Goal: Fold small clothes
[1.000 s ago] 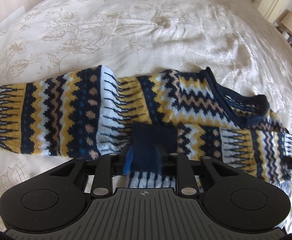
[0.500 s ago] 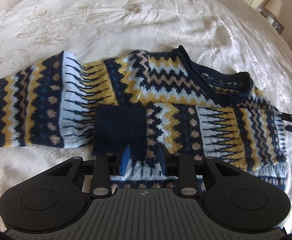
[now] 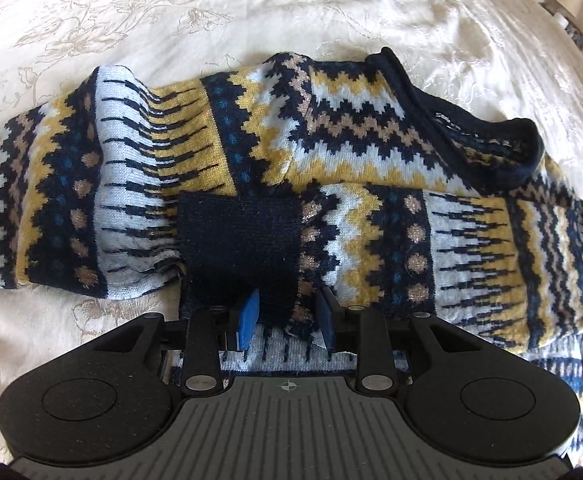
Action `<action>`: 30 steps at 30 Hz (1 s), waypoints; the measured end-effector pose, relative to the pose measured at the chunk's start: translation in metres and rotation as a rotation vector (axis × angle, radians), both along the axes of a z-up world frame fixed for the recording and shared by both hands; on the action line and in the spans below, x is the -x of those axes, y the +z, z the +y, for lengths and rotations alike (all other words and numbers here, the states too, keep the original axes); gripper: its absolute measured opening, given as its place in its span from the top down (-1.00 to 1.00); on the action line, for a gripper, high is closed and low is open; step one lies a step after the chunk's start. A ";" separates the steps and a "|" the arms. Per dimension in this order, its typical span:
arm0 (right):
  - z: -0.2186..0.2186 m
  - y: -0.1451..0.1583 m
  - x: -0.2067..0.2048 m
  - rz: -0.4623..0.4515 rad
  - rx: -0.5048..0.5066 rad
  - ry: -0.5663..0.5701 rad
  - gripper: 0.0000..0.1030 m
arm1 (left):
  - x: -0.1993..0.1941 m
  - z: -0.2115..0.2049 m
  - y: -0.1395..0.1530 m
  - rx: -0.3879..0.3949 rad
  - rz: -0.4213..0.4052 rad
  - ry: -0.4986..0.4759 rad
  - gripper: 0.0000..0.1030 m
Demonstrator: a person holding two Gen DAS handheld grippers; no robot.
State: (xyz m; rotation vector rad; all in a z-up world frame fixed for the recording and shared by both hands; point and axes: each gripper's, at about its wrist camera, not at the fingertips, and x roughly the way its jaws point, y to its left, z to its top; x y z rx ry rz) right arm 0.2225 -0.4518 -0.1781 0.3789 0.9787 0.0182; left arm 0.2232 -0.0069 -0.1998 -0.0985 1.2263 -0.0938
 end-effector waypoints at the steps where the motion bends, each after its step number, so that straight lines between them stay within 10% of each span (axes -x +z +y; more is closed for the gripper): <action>1: 0.004 0.008 0.004 -0.007 0.057 -0.010 0.68 | -0.001 0.000 0.000 0.000 0.001 0.000 0.40; 8: -0.004 -0.007 0.004 0.057 0.095 -0.060 0.55 | -0.004 -0.006 -0.002 0.008 0.008 -0.018 0.07; 12: 0.000 0.010 0.011 0.005 0.140 -0.099 -0.58 | -0.006 -0.008 -0.004 0.078 0.012 -0.059 -0.51; 20: 0.034 0.059 0.060 -0.088 0.126 -0.035 -0.99 | 0.025 0.009 0.014 0.117 -0.047 -0.009 -0.59; 30: 0.110 0.061 0.126 -0.011 -0.011 0.078 -0.99 | 0.083 0.121 0.038 0.106 -0.071 0.204 -0.59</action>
